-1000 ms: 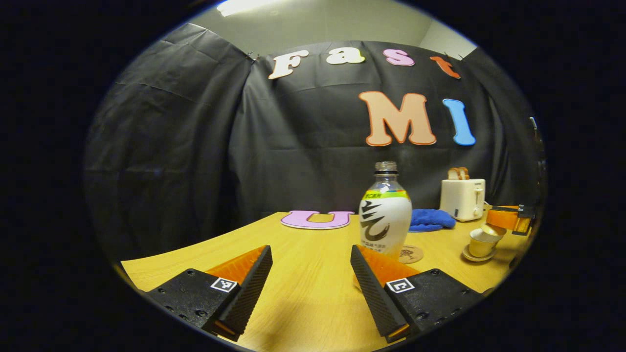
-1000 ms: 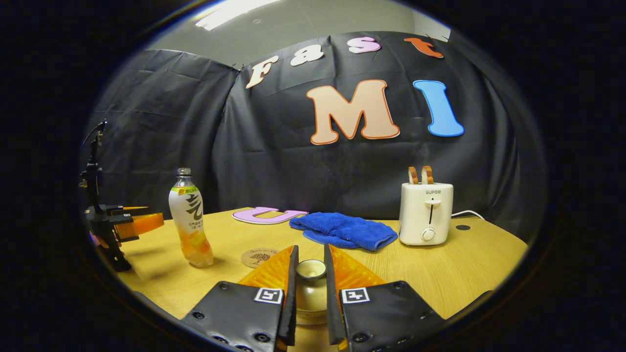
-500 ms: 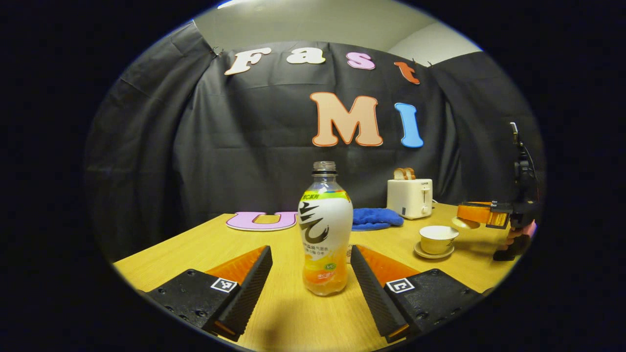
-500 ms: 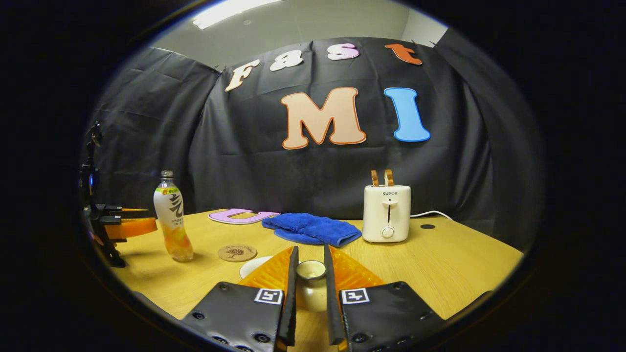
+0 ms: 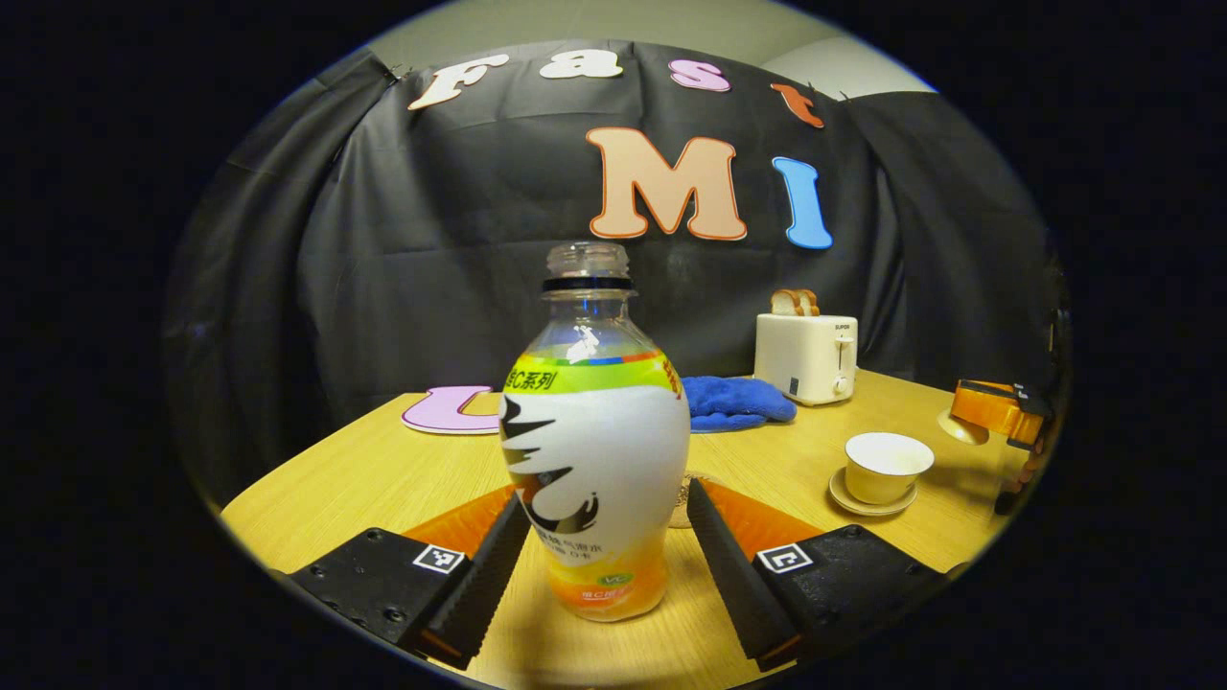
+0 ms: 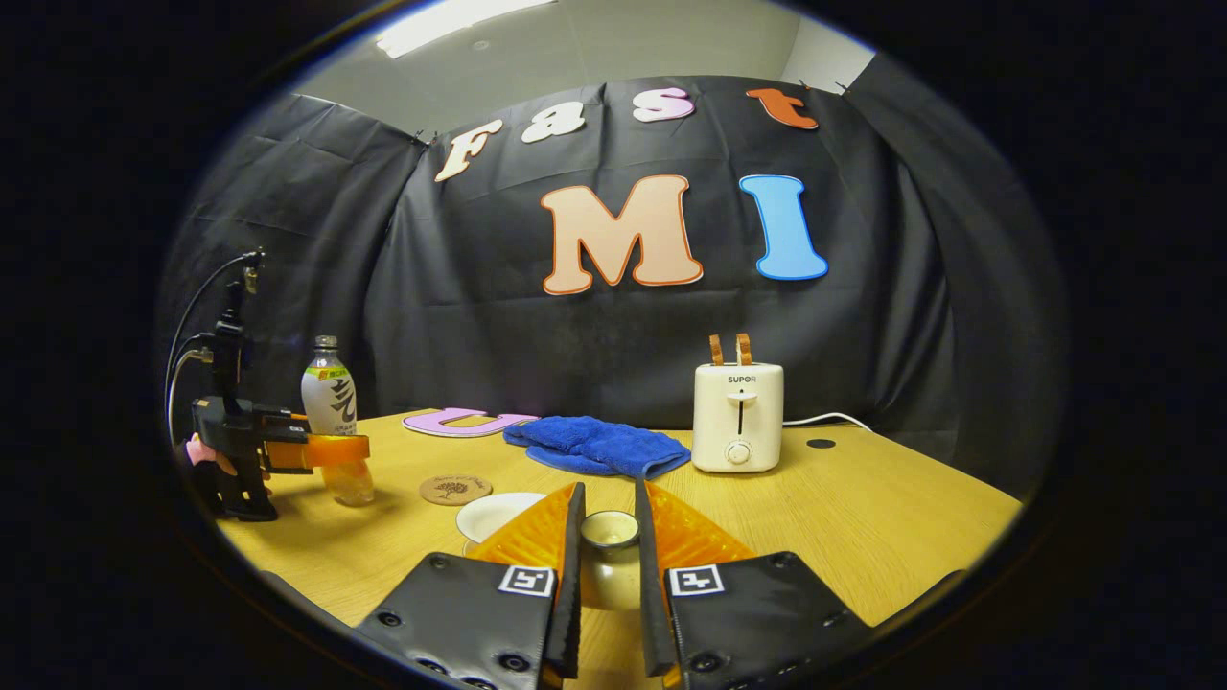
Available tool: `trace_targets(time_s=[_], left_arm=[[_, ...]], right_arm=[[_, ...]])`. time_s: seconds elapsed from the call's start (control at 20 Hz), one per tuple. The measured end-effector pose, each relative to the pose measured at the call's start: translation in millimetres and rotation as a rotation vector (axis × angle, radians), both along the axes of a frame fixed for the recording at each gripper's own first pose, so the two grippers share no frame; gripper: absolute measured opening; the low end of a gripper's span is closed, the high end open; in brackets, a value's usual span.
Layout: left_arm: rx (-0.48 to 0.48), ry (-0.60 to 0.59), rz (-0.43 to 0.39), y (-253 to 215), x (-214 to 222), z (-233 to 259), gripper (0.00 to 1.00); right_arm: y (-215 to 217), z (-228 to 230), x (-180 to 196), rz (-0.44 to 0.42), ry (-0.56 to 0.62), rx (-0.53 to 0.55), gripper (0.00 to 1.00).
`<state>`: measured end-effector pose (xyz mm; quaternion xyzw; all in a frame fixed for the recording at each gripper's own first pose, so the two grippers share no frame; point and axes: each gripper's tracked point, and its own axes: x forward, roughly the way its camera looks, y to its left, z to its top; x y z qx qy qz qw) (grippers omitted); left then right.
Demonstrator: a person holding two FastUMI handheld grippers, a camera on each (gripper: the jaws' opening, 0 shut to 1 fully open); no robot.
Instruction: Open the teacup lid with one hand, grasp the water bottle and pour water into the teacup with the other hand; after pouring, place the water bottle on the coaster and then close the teacup lid.
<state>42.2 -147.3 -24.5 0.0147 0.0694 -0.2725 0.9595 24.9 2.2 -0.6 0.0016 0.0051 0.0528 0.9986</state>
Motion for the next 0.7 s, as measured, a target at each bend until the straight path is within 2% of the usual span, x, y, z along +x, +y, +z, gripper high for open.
trace_targets(time_s=[0.1,0.3,0.45,0.6,0.7], left_arm=[[0.009,0.003,0.009,-2,5,-3,0.93],[0.06,0.028,0.038,2,6,-12,0.67],[0.101,0.017,0.069,0,3,-14,0.64],[0.251,-0.029,0.065,-12,-5,-16,0.64],[0.409,-0.072,0.036,-26,-9,-20,0.6]], right_arm=[[-1,0,-1,-0.002,0.001,0.0,0.28],[-4,1,-2,-0.012,0.001,-0.001,0.28],[-12,2,-2,-0.028,-0.001,-0.001,0.28],[-26,2,1,-0.061,-0.001,-0.002,0.29],[-40,3,3,-0.094,-0.003,-0.004,0.29]])
